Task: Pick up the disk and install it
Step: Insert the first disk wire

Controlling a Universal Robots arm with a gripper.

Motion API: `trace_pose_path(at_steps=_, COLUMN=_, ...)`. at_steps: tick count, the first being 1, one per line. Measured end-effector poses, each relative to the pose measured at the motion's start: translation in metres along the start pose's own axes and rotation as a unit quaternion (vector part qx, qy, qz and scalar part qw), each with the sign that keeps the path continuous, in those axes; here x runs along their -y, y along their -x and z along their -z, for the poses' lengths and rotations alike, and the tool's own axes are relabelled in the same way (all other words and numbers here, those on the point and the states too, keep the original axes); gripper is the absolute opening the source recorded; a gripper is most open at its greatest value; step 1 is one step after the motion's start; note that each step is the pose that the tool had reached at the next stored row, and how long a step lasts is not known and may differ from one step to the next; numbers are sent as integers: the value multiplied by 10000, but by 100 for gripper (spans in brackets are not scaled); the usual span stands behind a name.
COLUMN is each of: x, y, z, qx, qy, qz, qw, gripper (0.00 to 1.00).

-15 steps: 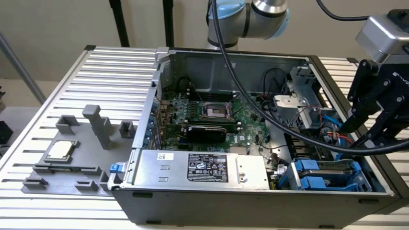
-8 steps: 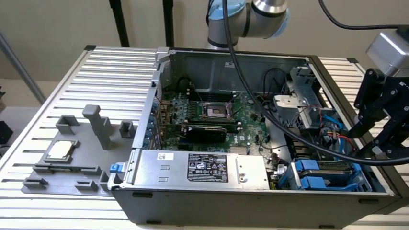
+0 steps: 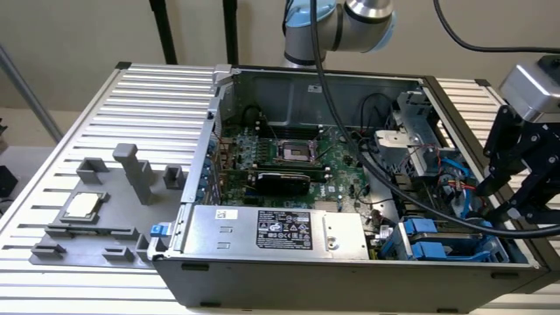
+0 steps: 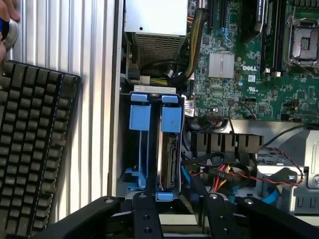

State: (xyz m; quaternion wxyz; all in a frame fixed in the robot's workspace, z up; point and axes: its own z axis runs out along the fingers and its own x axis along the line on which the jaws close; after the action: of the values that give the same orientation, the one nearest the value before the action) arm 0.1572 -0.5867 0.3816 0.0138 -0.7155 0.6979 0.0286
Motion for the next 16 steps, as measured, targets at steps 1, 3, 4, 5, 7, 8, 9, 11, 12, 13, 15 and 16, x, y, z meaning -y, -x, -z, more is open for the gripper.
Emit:
trace_pose_path(at_steps=1, x=0, y=3, z=-19, qx=0, qy=1, qz=7, qw=10000, gripper=40)
trace_pose_path(at_steps=3, x=0, y=11, z=-56, qx=0, qy=1, qz=16, qw=10000, gripper=40)
trace_pose_path(at_steps=4, x=-2, y=17, z=-73, qx=0, qy=1, qz=18, qw=10000, gripper=40)
trace_pose_path(at_steps=5, x=-7, y=25, z=-92, qx=0, qy=1, qz=18, qw=10000, gripper=40)
trace_pose_path(at_steps=7, x=-15, y=47, z=-130, qx=0, qy=1, qz=19, qw=10000, gripper=40)
trace_pose_path(at_steps=8, x=-17, y=59, z=-149, qx=0, qy=0, qz=20, qw=10000, gripper=40)
trace_pose_path(at_steps=9, x=-19, y=71, z=-169, qx=0, qy=-1, qz=21, qw=10000, gripper=40)
trace_pose_path(at_steps=11, x=-19, y=98, z=-207, qx=0, qy=-2, qz=21, qw=10000, gripper=40)
trace_pose_path(at_steps=12, x=-19, y=111, z=-226, qx=-1, qy=-2, qz=22, qw=10000, gripper=40)
trace_pose_path(at_steps=13, x=-18, y=123, z=-245, qx=-1, qy=-2, qz=23, qw=10000, gripper=40)
trace_pose_path(at_steps=15, x=-17, y=143, z=-281, qx=-2, qy=-1, qz=25, qw=10000, gripper=40)
trace_pose_path(at_steps=16, x=-17, y=151, z=-290, qx=-1, qy=-1, qz=27, qw=10000, gripper=42)
